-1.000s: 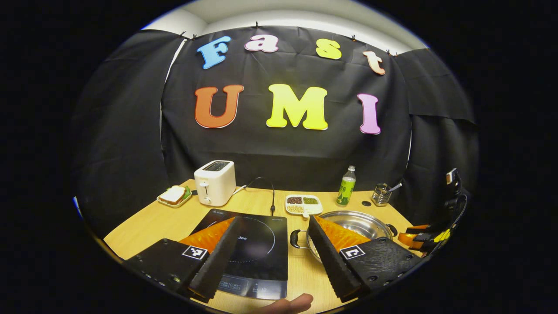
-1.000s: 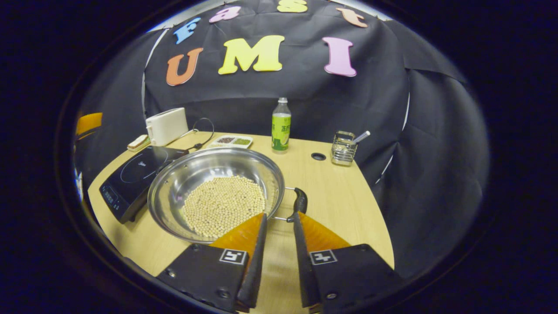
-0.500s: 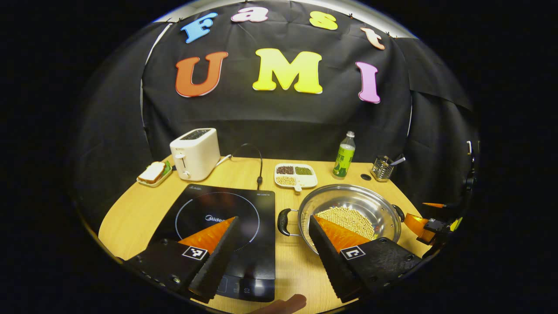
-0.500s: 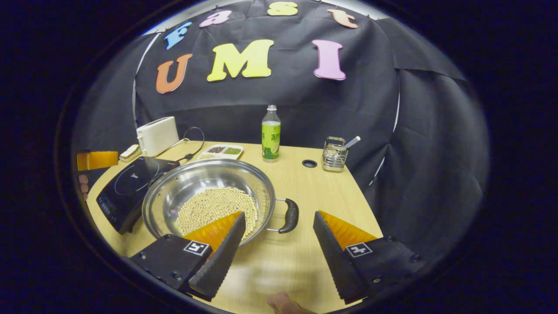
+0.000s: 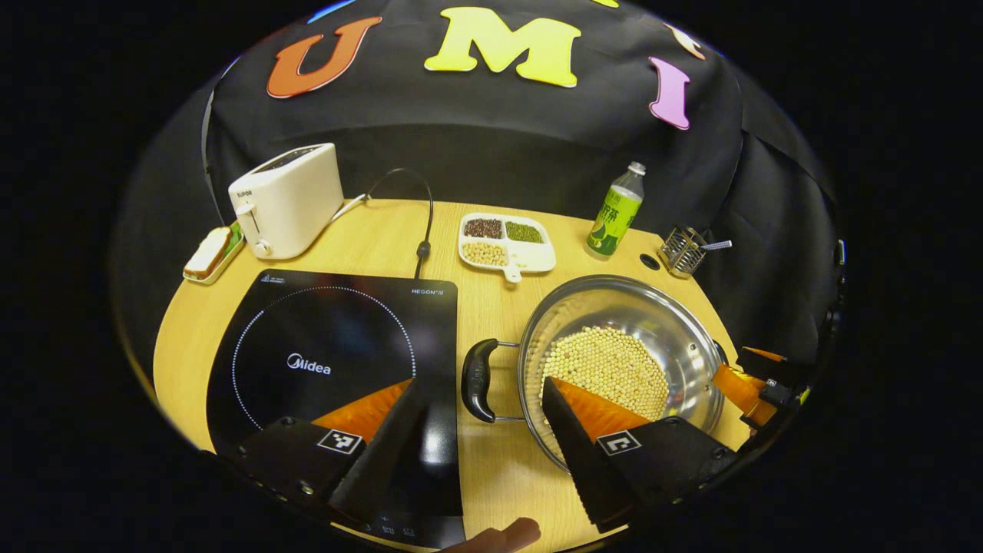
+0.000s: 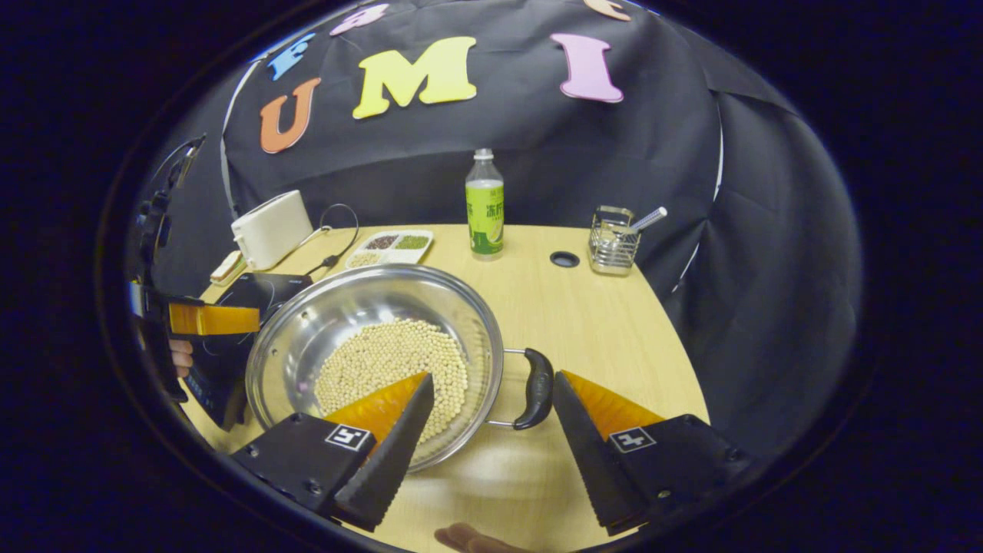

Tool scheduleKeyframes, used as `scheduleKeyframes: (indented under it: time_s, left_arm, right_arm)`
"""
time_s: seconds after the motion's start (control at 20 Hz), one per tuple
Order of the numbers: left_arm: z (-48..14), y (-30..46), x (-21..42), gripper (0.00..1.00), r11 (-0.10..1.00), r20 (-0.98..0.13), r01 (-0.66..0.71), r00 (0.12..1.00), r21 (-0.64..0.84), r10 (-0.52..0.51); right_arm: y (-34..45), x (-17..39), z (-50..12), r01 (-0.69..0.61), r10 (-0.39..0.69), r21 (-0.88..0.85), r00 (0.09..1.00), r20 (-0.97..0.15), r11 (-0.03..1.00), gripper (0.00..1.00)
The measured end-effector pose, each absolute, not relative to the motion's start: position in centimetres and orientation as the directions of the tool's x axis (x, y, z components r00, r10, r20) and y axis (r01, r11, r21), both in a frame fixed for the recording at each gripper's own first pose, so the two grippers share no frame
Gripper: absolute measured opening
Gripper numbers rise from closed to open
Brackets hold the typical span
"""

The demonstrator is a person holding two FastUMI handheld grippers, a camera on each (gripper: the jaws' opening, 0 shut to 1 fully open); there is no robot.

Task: First push the handle of the pot to place it horizontally, then grasp the pot with both hands and set it on the induction cooktop.

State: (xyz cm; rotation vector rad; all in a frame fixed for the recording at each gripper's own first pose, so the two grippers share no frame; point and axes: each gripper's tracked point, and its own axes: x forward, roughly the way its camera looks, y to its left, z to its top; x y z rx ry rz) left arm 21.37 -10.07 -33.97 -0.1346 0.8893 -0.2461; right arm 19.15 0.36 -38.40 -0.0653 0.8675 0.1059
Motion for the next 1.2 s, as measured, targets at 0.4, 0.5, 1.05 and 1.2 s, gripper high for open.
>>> scheduleKeyframes:
  time_s: [0.4,0.5,1.05,1.2]
  left_arm:
    - [-36.0,-12.1,22.1,0.86,0.938,-0.787,0.213,0.512,-0.274,-0.346]
    - [-36.0,-12.7,21.9,0.80,0.937,-0.793,0.219,0.500,-0.274,-0.348]
    - [-36.8,-12.0,22.4,0.61,0.951,-0.825,0.192,0.475,-0.244,-0.307]
    - [-36.9,-12.3,22.4,0.59,0.945,-0.825,0.196,0.463,-0.261,-0.324]
  right_arm:
    - [-0.7,20.3,-39.1,-0.032,0.062,0.053,0.560,-0.826,0.998,0.84]
    - [-0.6,20.0,-39.8,-0.016,0.082,0.086,0.520,-0.850,0.996,0.84]
    - [-1.7,20.7,-40.9,0.008,0.078,0.092,0.463,-0.883,0.996,0.65]
    - [-1.9,20.8,-40.9,-0.005,0.081,0.089,0.457,-0.886,0.996,0.64]
